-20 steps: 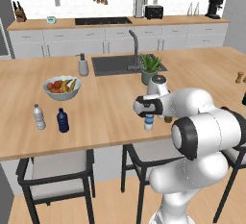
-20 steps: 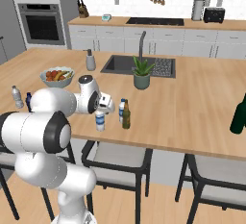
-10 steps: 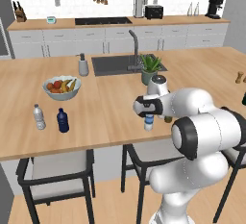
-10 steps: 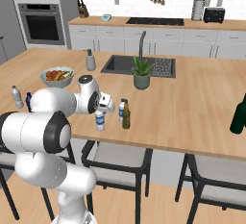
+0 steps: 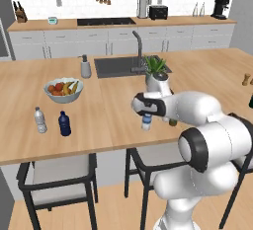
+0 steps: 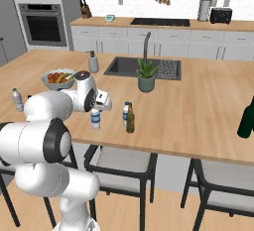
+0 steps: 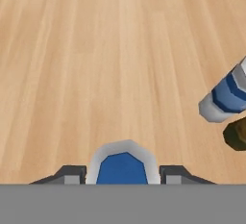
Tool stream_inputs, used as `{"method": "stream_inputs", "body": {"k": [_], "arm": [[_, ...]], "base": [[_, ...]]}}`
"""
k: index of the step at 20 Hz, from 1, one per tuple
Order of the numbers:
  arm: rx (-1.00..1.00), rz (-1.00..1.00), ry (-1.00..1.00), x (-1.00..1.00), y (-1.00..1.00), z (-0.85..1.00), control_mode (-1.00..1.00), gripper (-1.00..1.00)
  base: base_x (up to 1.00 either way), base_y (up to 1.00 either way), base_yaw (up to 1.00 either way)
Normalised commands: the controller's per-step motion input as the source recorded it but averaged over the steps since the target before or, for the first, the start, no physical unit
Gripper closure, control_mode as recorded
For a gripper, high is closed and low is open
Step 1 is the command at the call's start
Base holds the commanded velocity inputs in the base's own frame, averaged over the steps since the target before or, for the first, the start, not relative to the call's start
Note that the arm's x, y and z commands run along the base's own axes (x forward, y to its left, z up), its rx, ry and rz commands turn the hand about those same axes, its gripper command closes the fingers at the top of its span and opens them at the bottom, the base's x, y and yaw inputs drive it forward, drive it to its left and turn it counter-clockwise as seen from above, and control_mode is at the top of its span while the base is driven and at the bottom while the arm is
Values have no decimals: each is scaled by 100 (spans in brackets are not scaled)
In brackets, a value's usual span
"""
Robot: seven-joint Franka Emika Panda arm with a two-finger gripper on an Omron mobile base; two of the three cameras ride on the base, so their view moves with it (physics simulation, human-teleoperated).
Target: Move the plastic bottles in the middle to the plastics group, and the glass bottles in the middle to the glass group.
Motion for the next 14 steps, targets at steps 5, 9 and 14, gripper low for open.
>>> {"method": "stream_inputs", "body": {"k": [5,9,14], "arm": [[8,15,6,6,91,55,-100,100],[0,15,10,11,100,11,-100,100],[0,10,6,29,100,-2,-100,100]], "base": [[0,0,0],[0,0,0],[0,0,0]]}}
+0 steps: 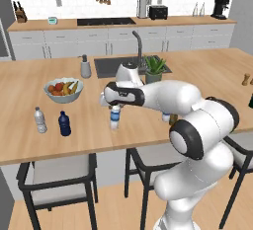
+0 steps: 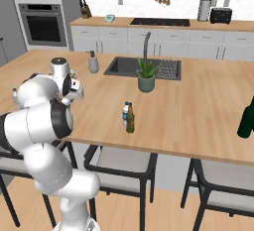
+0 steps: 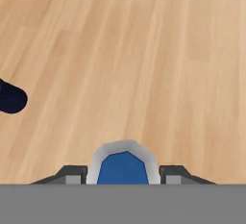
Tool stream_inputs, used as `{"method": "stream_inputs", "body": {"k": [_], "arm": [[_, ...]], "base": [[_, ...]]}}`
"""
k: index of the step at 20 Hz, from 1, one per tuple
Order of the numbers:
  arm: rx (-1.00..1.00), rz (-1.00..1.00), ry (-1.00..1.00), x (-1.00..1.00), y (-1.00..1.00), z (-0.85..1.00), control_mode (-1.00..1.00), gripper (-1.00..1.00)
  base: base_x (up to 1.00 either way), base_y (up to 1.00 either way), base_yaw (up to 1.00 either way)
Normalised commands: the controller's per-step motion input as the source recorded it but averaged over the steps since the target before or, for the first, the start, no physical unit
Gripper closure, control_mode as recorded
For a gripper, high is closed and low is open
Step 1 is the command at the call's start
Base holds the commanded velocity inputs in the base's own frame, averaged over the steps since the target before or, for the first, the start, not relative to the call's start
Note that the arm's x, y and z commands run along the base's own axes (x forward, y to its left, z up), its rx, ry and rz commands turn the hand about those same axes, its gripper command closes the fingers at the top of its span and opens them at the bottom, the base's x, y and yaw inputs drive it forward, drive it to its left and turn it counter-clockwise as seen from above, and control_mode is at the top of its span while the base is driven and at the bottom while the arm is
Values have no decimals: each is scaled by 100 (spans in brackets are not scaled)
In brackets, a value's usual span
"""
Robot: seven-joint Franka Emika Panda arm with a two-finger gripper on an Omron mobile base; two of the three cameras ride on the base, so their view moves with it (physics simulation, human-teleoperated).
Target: Move the plastic bottles in the middle to the plastics group, and the glass bottles in the middle to the glass group.
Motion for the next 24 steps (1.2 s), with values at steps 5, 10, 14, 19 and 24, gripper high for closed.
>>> {"method": "stream_inputs", "body": {"k": [5,10,14,19,24], "arm": [[0,2,-3,7,82,-7,-100,100],[0,0,-16,0,57,-3,-100,100],[0,4,-8,12,21,0,-100,100],[0,20,9,19,0,14,-100,100],[-1,25,12,12,3,6,-100,100]], "base": [[0,0,0],[0,0,0],[0,0,0],[0,0,0],[0,0,0]]}}
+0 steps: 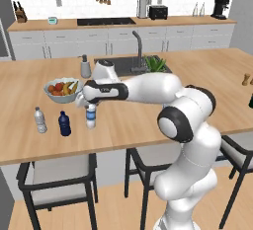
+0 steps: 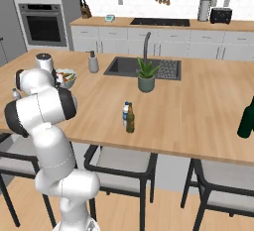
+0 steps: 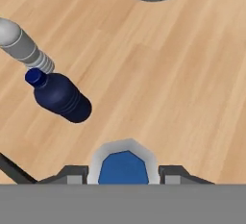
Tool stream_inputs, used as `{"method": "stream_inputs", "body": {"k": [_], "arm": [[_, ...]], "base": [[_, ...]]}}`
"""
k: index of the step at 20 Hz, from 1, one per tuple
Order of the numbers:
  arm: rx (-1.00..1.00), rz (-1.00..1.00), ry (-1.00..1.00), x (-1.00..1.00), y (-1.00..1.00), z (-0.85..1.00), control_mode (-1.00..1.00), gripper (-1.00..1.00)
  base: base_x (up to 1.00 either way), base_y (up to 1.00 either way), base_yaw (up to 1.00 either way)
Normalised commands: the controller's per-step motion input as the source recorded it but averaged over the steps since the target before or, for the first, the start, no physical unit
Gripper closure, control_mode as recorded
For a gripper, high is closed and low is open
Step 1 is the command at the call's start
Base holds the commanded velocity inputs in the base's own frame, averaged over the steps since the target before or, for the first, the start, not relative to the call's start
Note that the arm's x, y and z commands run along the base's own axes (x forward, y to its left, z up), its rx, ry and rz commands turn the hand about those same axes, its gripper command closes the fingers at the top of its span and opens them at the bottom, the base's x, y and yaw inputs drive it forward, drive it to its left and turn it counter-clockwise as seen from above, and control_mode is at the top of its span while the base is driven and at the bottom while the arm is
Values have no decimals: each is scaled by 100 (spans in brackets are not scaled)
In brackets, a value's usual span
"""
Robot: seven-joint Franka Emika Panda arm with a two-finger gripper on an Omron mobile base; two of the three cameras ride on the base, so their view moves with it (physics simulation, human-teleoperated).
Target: Move the plastic bottles in the middle to the plastics group, and the glass bottles in the middle to the glass group.
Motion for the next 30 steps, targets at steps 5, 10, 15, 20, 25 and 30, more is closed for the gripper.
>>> {"method": "stream_inputs", "body": {"k": [5,10,15,20,25,30], "arm": [[-1,18,-6,2,8,-5,-100,100],[-3,16,-20,0,10,0,-100,100],[0,22,-11,6,28,-4,-100,100],[0,19,-2,0,25,0,-100,100],[-3,12,0,9,0,-1,-100,100],[-4,9,0,0,3,-11,-100,100]], "base": [[0,0,0],[0,0,0],[0,0,0],[0,0,0],[0,0,0],[0,0,0]]}}
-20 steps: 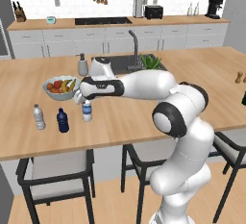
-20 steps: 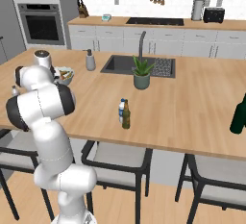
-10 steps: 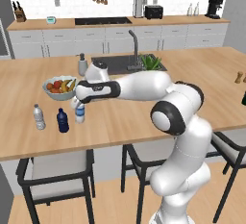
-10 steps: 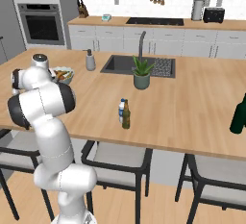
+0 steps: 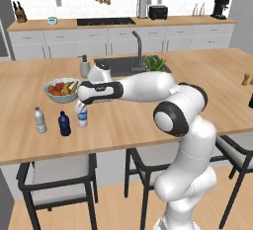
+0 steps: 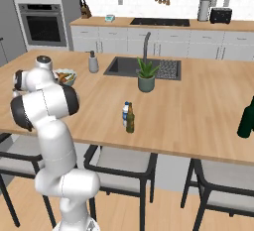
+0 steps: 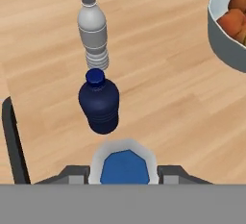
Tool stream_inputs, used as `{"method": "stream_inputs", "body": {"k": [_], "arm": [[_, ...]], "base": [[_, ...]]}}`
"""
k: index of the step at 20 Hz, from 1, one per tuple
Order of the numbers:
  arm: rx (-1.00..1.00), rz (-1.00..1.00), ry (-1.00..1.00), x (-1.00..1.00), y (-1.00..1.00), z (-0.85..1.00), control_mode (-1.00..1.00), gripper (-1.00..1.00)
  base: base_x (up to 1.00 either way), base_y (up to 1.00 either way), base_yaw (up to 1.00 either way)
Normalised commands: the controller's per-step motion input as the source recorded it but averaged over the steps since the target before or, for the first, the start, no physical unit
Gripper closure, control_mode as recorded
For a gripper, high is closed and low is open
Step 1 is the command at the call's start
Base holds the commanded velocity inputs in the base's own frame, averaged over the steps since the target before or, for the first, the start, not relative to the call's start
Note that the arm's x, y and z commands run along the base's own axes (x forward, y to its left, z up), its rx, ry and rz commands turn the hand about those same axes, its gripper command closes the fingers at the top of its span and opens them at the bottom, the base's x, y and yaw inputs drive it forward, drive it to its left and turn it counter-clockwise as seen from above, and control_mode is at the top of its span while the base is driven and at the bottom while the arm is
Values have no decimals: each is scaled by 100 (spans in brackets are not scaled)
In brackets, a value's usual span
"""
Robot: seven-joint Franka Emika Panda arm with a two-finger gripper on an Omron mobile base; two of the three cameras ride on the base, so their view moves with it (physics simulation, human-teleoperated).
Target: Move the plastic bottles in the middle to the plastics group, and the glass bottles in the middle to the glass group.
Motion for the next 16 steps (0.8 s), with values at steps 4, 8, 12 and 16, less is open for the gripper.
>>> {"method": "stream_inputs", "body": {"k": [4,8,12,16], "arm": [[-3,9,-2,0,12,-66,-100,100],[0,8,-8,0,1,-44,-100,100],[0,8,-11,0,0,-5,-100,100],[0,7,-5,35,1,0,-100,100]], "base": [[0,0,0],[0,0,0],[0,0,0],[0,0,0]]}}
